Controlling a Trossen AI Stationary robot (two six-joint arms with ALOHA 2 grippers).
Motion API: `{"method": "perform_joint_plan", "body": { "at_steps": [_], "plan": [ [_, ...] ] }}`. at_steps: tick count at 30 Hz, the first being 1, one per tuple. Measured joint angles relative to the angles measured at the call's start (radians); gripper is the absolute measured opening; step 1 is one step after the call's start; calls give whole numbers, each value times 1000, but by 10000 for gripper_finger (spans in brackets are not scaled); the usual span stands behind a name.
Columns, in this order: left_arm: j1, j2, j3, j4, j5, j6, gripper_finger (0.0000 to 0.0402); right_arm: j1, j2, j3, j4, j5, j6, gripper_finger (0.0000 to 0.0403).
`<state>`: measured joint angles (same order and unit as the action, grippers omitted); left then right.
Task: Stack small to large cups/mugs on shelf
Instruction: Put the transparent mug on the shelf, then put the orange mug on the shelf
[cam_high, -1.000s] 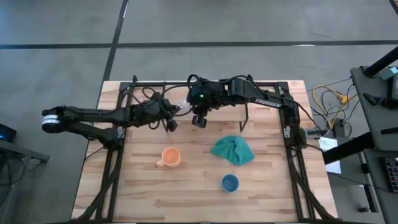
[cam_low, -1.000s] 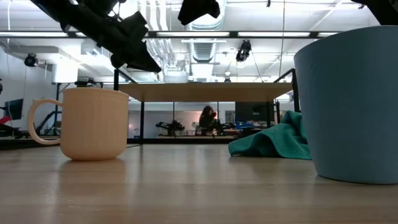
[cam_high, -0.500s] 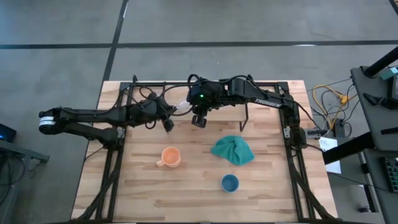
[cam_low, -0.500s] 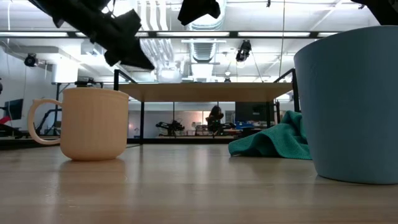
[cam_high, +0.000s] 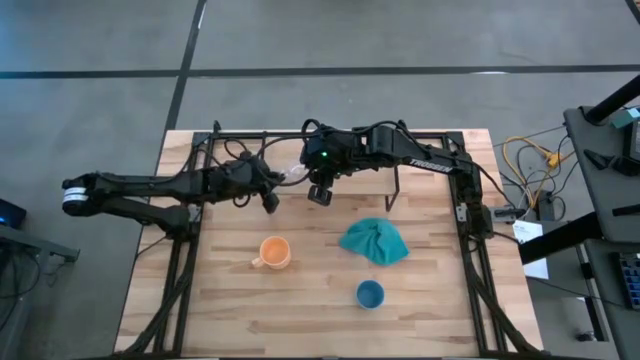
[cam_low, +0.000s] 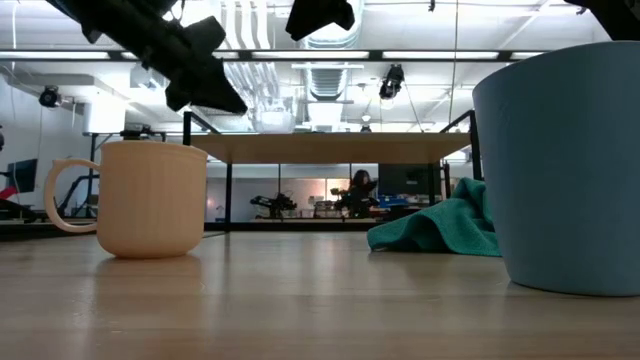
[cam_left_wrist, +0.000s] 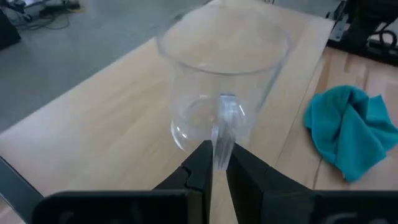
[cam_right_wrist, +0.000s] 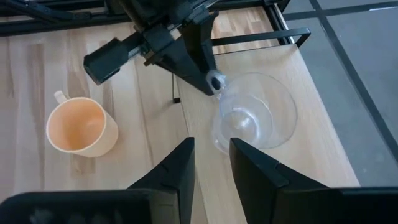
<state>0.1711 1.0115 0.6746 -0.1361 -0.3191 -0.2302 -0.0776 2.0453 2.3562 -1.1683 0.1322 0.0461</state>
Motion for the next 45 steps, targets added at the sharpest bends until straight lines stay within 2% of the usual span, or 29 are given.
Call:
{"method": "perform_joint_plan", "body": {
  "at_steps": [7, 17, 21, 29, 33, 37, 41, 45],
  "plan": [
    [0, 2, -4, -4, 4, -1, 33, 0, 0, 0, 0, 0, -2, 96],
    [0, -1, -2, -4, 10, -27, 95, 0, 0, 0, -1, 0, -2, 96],
    [0, -26, -1, -13, 71, -28, 100, 0, 0, 0, -3, 0, -2, 96],
    [0, -175, 48, -305, 149, -78, 100, 1, -8, 0, -100, 0, -2, 96],
    [0, -252, 96, -347, 166, -79, 100, 0, -10, 0, -139, 0, 2, 96],
    [-1, -303, 129, -383, 272, -92, 100, 1, -10, 0, -170, 0, 3, 96],
    [-2, -314, 142, -479, 370, -178, 100, 1, -10, 0, -195, -6, 6, 105],
    [-5, -304, 137, -505, 469, -220, 100, 3, -10, 0, -215, -73, 6, 127]
  ]
}}
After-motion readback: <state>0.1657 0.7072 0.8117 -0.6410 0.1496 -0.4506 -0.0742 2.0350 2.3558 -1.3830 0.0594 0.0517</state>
